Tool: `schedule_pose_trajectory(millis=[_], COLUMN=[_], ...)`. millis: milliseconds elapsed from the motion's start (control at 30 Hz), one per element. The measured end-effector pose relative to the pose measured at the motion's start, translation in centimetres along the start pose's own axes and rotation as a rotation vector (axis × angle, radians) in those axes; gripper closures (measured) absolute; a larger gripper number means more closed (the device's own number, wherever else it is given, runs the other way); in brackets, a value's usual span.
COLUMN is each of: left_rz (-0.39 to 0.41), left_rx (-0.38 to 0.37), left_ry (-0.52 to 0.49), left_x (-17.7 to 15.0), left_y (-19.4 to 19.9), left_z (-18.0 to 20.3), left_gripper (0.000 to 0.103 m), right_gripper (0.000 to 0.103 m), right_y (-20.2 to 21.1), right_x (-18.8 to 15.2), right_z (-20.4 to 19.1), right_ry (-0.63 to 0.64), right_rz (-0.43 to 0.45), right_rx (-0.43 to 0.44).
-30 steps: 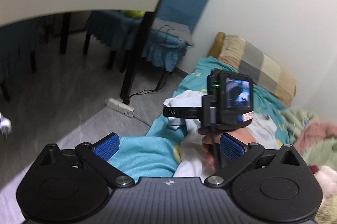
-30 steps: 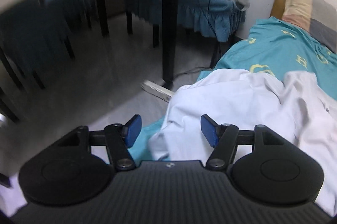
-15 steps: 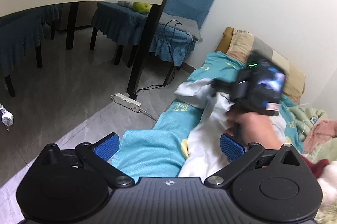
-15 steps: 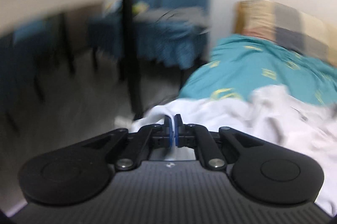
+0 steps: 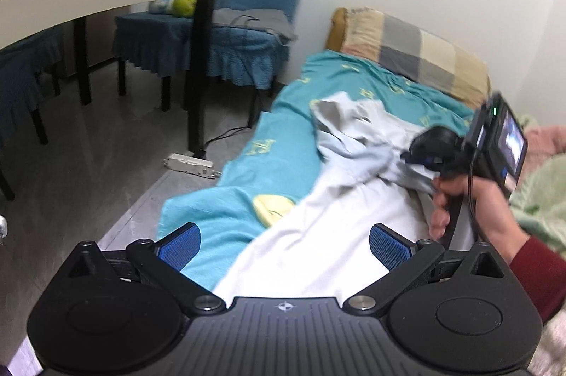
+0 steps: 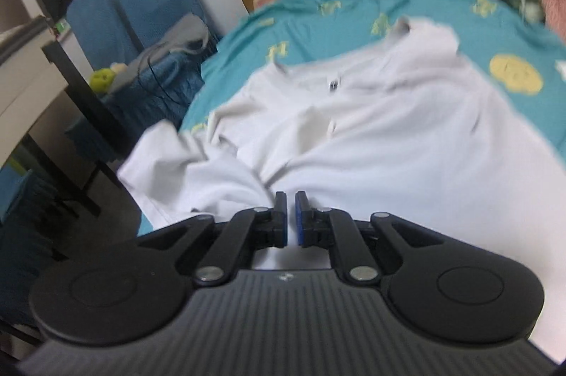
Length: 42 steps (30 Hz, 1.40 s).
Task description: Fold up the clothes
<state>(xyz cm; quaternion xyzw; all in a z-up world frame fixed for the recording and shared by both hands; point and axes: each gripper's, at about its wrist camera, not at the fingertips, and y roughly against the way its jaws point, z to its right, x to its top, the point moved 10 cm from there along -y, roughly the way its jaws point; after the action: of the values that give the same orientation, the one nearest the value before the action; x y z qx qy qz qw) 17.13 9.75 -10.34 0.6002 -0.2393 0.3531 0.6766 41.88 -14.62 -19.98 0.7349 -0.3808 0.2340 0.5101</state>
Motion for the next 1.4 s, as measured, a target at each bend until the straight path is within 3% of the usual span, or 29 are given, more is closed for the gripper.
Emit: schedule_pose_trajectory(millis=[33, 100, 167, 300, 433, 467, 500, 533, 567, 633, 733, 800, 900, 967, 1100, 1167, 1233, 1267, 1300, 1400], left_rz=[0.002, -0.001, -0.009, -0.030, -0.038, -0.039, -0.041, -0.042, -0.040, -0.036, -0.036, -0.035, -0.033, -0.028, -0.026, -0.030, -0.034, -0.035, -0.037, -0.044], left_rx=[0.001, 0.003, 0.006, 0.012, 0.022, 0.021, 0.020, 0.019, 0.019, 0.016, 0.013, 0.010, 0.005, 0.000, -0.002, -0.002, -0.002, 0.000, 0.003, 0.006], left_ry=[-0.011, -0.025, -0.030, -0.009, -0.005, -0.006, -0.006, -0.006, -0.005, -0.004, -0.003, -0.005, -0.009, -0.008, 0.002, 0.007, 0.012, 0.014, 0.016, 0.019], left_x=[-0.1, -0.4, -0.6, -0.9, -0.8, -0.8, -0.8, -0.8, -0.8, -0.7, -0.8, -0.8, -0.9, -0.8, -0.8, -0.8, -0.9, -0.9, -0.9, -1.0], left_y=[-0.1, -0.4, -0.8, -1.4, -1.9, -1.9, -1.9, -2.0, -1.8, -1.6, -1.6, -1.4, -1.2, -1.0, -0.9, -1.0, -1.1, -1.2, -1.3, -1.5], left_z=[0.3, 0.8, 1.1, 0.6, 0.1, 0.1, 0.1, 0.0, 0.0, 0.0, 0.0, 0.1, 0.4, 0.5, 0.4, 0.3, 0.2, 0.1, 0.0, -0.1], left_gripper=[0.000, 0.000, 0.000, 0.000, 0.000, 0.000, 0.000, 0.000, 0.000, 0.000, 0.000, 0.000, 0.000, 0.000, 0.000, 0.000, 0.000, 0.000, 0.000, 0.000], right_gripper=[0.084, 0.053, 0.041, 0.043, 0.045, 0.053, 0.074, 0.086, 0.090, 0.090, 0.094, 0.095, 0.095, 0.094, 0.091, 0.082, 0.057, 0.039, 0.032, 0.032], right_y=[0.6, 1.6, 2.5, 1.4, -1.5, -2.0, -2.1, -2.0, -1.5, -0.1, 1.2, 1.2, 0.9, 1.5, 2.0, 2.2, 2.0, 1.6, 1.1, -1.3], right_x=[0.4, 1.0, 1.3, -0.6, -2.7, -3.0, -3.1, -2.9, -2.2, -0.7, 0.9, 0.9, -0.4, -0.6, 1.0, 1.7, 2.0, 1.9, 1.5, -0.4], right_z=[-0.1, -1.1, -2.6, -6.6, -7.7, -7.5, -7.3, -6.9, -6.4, -4.9, -1.4, 2.2, 6.1, 6.9, 2.7, 0.3, -3.0, -4.7, -6.4, -9.9], right_ry=[0.029, 0.106, 0.195, 0.425, 0.598, 0.614, 0.621, 0.605, 0.547, 0.390, 0.153, -0.032, -0.188, -0.174, 0.003, 0.096, 0.230, 0.298, 0.360, 0.507], right_rz=[0.026, 0.076, 0.113, 0.050, -0.060, -0.081, -0.090, -0.084, -0.060, -0.007, 0.052, 0.050, 0.007, 0.026, 0.066, 0.080, 0.085, 0.084, 0.082, 0.029], right_rx=[0.005, 0.049, 0.106, 0.170, 0.087, 0.069, 0.062, 0.060, 0.073, 0.106, 0.083, 0.014, -0.037, -0.032, 0.078, 0.135, 0.185, 0.207, 0.226, 0.208])
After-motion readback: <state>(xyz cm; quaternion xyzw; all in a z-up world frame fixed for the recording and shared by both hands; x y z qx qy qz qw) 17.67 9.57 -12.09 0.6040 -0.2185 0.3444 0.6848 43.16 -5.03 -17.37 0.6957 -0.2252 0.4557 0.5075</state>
